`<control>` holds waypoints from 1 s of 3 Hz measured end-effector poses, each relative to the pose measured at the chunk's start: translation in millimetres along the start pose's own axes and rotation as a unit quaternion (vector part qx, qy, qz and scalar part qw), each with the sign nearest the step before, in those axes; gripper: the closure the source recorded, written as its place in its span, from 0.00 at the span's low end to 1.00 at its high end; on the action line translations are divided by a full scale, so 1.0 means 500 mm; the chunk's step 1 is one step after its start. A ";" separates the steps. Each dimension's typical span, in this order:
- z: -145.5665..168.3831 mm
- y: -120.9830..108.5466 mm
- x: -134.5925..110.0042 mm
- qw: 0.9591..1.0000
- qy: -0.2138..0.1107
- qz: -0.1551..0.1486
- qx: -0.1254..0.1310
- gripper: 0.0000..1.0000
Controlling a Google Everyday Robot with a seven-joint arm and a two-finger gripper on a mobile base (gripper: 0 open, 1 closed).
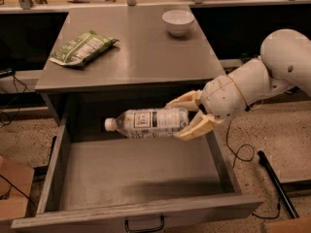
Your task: Place blue plastic bottle into top drawer
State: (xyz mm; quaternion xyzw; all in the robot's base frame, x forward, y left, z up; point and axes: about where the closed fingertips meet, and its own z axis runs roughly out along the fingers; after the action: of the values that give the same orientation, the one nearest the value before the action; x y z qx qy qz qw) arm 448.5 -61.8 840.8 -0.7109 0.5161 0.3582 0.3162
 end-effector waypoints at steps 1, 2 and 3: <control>0.085 0.044 0.067 0.998 -0.012 -0.013 -0.064 1.00; 0.097 0.049 0.078 0.997 -0.016 -0.008 -0.070 1.00; 0.107 0.034 0.094 0.997 0.005 0.008 -0.082 1.00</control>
Offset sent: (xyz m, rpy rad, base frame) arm -0.0213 0.0114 -0.0504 0.0009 0.0463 0.1199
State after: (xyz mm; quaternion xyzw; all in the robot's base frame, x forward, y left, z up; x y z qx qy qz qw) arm 432.2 -46.2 771.2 -0.7319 0.4928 0.3979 0.2513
